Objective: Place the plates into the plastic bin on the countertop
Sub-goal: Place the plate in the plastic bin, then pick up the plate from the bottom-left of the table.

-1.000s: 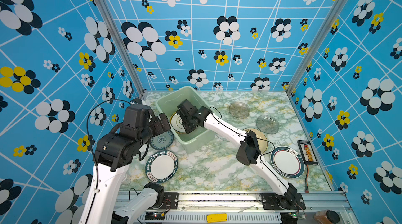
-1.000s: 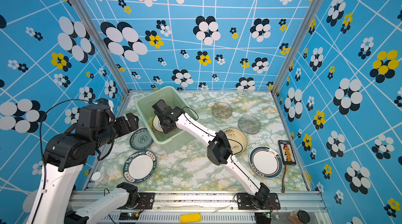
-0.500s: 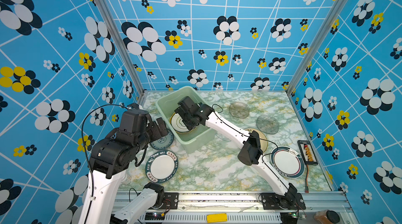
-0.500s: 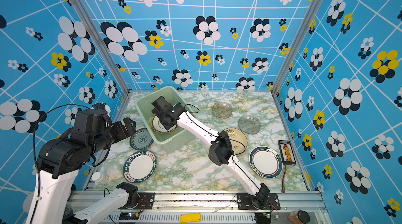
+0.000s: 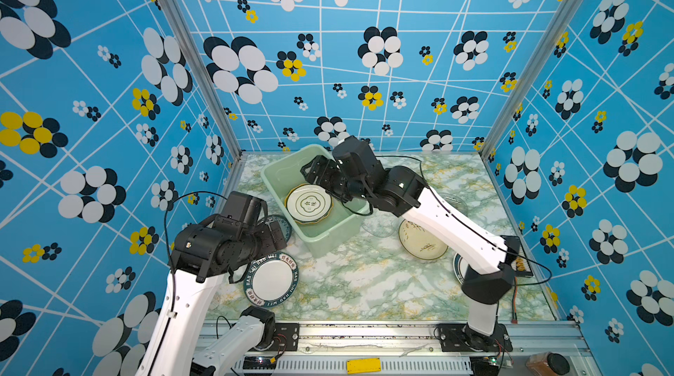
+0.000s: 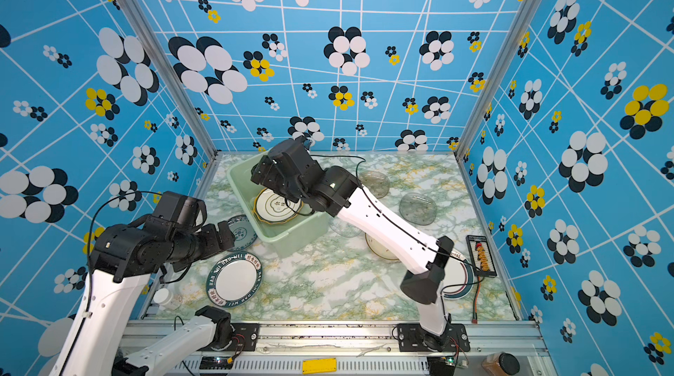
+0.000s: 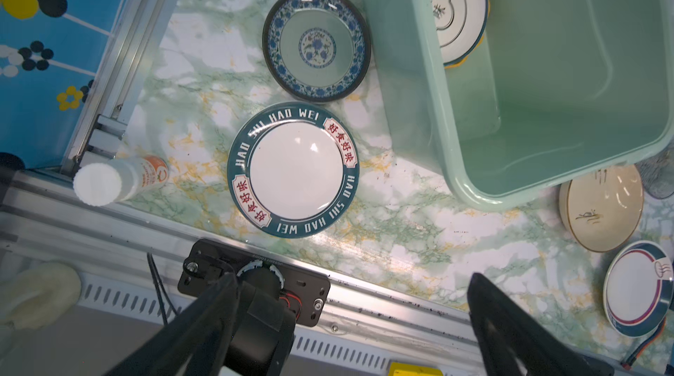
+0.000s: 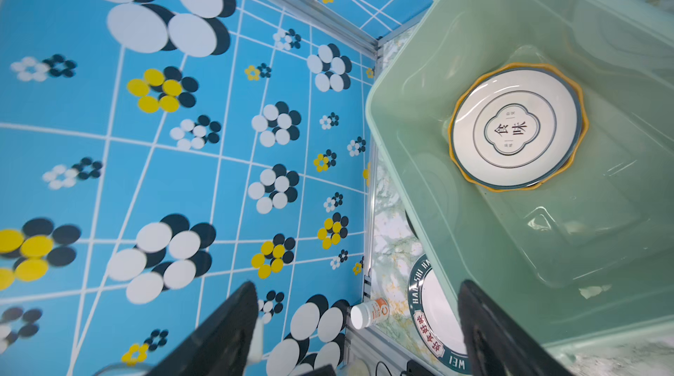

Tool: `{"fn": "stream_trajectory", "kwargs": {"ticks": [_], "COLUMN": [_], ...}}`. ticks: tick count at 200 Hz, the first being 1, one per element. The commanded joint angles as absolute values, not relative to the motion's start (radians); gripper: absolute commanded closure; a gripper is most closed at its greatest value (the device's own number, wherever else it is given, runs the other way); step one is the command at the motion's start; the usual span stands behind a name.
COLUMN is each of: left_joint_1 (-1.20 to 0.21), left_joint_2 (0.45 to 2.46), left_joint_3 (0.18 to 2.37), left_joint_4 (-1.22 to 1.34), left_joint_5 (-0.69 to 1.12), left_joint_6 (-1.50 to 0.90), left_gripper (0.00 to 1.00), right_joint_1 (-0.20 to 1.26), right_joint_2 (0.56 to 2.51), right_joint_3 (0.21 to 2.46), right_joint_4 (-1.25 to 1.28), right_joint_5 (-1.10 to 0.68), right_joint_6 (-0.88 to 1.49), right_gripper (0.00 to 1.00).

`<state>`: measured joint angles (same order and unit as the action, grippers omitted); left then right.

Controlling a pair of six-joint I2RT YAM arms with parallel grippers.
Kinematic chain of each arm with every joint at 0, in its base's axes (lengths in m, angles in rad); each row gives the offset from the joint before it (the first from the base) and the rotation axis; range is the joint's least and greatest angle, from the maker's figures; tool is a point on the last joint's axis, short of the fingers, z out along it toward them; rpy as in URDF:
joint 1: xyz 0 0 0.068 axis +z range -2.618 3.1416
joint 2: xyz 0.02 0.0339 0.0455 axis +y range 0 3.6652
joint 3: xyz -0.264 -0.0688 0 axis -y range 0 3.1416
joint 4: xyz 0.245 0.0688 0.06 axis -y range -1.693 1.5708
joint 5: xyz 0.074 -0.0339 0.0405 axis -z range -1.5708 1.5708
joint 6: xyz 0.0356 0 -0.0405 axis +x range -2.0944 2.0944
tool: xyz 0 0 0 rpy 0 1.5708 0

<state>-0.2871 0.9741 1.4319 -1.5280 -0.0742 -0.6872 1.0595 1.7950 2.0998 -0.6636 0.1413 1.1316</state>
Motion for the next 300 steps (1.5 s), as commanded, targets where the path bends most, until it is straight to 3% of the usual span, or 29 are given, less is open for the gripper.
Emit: {"fn": "stream_trajectory", "kwargs": {"ticks": [1,64,120,204,300], "left_joint_1": [-0.278,-0.216,0.061,0.414,0.469], "left_joint_2": [0.967,0.959,0.990,1.096,1.279], "left_joint_3": [1.385,1.210,1.132,0.900,0.931], "left_joint_4": [-1.579,-1.557,-1.457,-1.228,-1.127], "left_joint_5": [-0.062,-0.075,-0.022,0.116,-0.015], "left_joint_6": [-0.673,-0.734,-0.794,-0.895,-0.905], "left_gripper": [0.01,0.01,0.01,0.01,0.01], "right_joint_1": [1.078,1.216,1.375,1.417,1.408], "right_joint_2": [1.634,1.244,1.282,1.617,1.972], "right_joint_3": [1.786,1.101,0.837,0.819,1.033], "right_joint_4": [-0.406,-0.112,0.169,0.469,0.529], "right_joint_5": [0.149,0.304,0.423,0.367,0.251], "right_joint_6": [1.112,1.220,1.406,1.611,1.787], "right_gripper": [0.17,0.19,0.19,0.18,0.18]}}
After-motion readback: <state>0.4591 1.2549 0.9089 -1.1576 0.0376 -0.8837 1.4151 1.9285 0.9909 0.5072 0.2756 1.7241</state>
